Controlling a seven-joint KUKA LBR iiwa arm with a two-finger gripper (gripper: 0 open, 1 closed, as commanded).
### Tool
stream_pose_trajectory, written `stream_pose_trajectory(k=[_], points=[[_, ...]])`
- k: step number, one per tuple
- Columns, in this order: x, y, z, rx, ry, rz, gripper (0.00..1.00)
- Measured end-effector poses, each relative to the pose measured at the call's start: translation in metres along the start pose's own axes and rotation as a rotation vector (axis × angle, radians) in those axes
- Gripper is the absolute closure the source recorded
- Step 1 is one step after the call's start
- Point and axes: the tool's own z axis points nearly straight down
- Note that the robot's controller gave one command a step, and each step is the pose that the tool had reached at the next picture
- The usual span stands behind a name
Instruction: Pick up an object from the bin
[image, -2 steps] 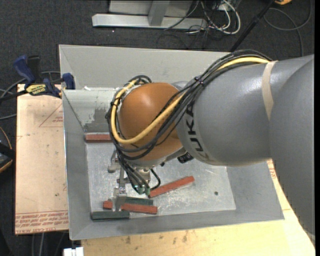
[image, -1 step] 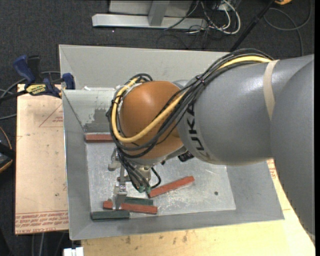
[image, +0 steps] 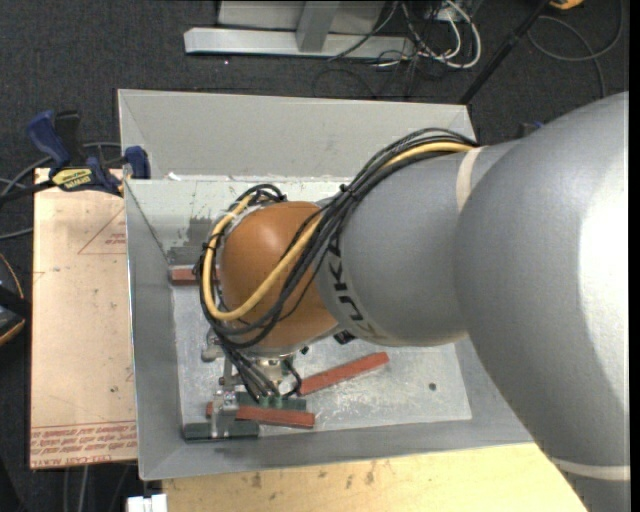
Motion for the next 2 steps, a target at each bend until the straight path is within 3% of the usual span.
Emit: stream_pose_trajectory(k=[1,2], points=[[-0.0040,0.0011,0.0633,0.005,0.025,-0.190,1.00],[-0.0041,0.0011,0.0633,0.004,0.025,-0.190,1.00]])
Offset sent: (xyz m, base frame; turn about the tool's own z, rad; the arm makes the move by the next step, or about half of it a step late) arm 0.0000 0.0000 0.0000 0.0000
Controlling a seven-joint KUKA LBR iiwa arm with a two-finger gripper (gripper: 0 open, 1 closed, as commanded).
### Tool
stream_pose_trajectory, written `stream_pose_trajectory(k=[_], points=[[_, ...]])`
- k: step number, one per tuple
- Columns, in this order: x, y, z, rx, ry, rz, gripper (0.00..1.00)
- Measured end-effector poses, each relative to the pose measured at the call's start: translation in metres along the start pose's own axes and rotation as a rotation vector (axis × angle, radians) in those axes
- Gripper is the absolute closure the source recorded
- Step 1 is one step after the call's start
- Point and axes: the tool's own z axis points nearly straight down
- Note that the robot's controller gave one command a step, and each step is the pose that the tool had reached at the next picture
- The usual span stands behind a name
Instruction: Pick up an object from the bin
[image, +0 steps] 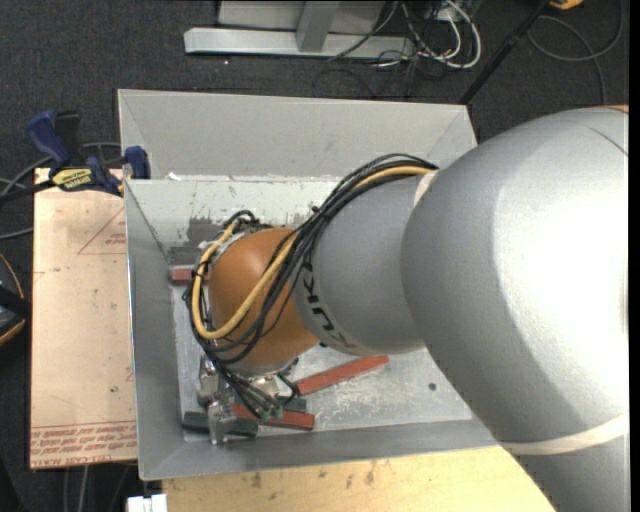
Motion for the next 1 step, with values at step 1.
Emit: stream_pose_trajectory(k=[1], points=[[0.0068,-0.0060,-0.1478,-0.001,-0.023,-0.013,1.00]])
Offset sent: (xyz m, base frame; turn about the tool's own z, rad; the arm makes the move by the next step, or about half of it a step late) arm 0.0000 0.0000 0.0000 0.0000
